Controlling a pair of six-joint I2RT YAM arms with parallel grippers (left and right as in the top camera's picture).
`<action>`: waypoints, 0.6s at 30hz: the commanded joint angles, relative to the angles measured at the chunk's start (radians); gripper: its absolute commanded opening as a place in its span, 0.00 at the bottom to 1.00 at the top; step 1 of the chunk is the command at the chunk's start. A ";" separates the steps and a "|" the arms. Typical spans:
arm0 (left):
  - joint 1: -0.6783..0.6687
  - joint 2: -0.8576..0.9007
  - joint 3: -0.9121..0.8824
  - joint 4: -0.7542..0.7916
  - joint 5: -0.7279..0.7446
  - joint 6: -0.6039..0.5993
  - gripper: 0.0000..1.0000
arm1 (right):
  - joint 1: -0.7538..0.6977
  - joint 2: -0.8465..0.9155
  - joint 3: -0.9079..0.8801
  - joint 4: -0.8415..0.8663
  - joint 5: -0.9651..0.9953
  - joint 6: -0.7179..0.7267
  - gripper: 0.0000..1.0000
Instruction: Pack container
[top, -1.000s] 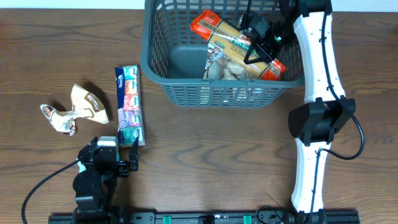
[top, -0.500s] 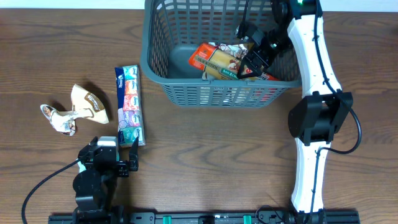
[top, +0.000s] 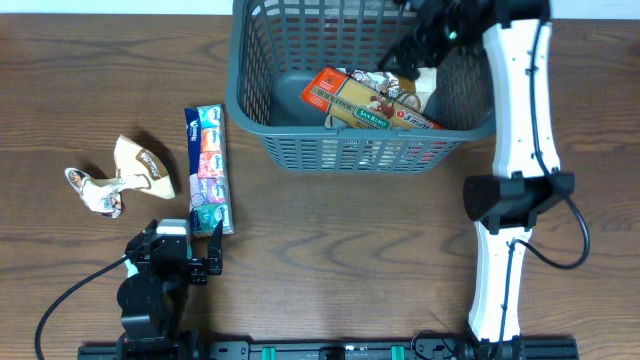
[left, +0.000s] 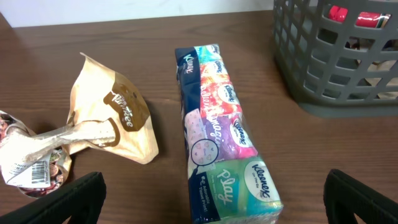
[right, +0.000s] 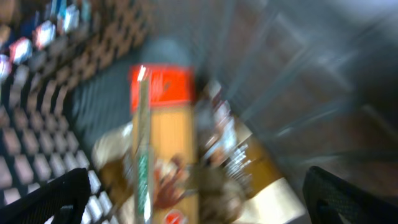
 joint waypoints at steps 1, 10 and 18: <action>0.006 -0.007 -0.014 -0.016 0.007 -0.013 0.99 | -0.027 -0.036 0.175 0.013 0.067 0.147 0.99; 0.006 -0.007 -0.014 -0.016 0.007 -0.013 0.98 | -0.192 -0.245 0.225 0.064 0.603 0.451 0.99; 0.006 -0.007 -0.014 -0.016 0.007 -0.013 0.98 | -0.405 -0.323 0.225 -0.092 0.925 0.724 0.99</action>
